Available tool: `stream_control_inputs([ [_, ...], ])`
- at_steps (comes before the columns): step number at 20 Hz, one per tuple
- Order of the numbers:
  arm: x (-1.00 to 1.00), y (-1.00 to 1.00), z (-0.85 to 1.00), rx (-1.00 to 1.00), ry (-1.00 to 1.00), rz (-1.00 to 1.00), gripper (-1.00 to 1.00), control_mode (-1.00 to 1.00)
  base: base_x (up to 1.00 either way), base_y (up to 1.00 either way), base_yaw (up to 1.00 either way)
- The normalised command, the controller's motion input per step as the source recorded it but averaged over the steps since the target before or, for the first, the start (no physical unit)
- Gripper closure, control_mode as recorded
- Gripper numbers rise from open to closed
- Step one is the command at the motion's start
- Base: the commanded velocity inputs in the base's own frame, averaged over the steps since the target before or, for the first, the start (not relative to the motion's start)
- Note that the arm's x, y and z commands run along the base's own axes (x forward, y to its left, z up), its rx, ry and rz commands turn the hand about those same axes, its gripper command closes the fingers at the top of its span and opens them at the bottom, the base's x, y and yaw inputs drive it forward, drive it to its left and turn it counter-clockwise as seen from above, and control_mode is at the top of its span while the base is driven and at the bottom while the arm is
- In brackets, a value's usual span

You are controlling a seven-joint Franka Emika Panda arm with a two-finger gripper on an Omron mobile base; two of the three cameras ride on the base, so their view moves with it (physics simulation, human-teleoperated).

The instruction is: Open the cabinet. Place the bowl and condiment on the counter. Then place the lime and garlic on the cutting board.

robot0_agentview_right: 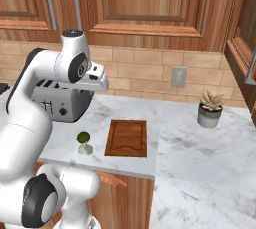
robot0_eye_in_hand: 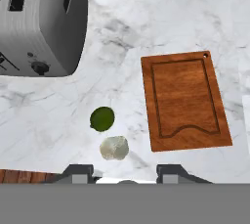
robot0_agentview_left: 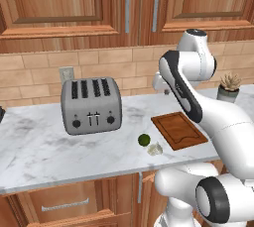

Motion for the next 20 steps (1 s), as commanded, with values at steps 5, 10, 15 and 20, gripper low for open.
stream_control_inputs([
  [5,-0.01,0.01,-0.04,0.00,0.00,0.00,-1.00,-1.00,0.00,0.00,0.00],
  [10,0.00,0.05,0.54,0.00,-0.26,0.01,-1.00,-1.00,0.00,0.00,0.00],
  [15,0.03,0.05,0.99,0.03,-0.54,0.00,-1.00,-1.00,0.00,0.00,0.00],
  [20,0.24,0.29,0.98,0.00,-0.40,0.00,-1.00,-1.00,0.00,0.00,0.00],
])
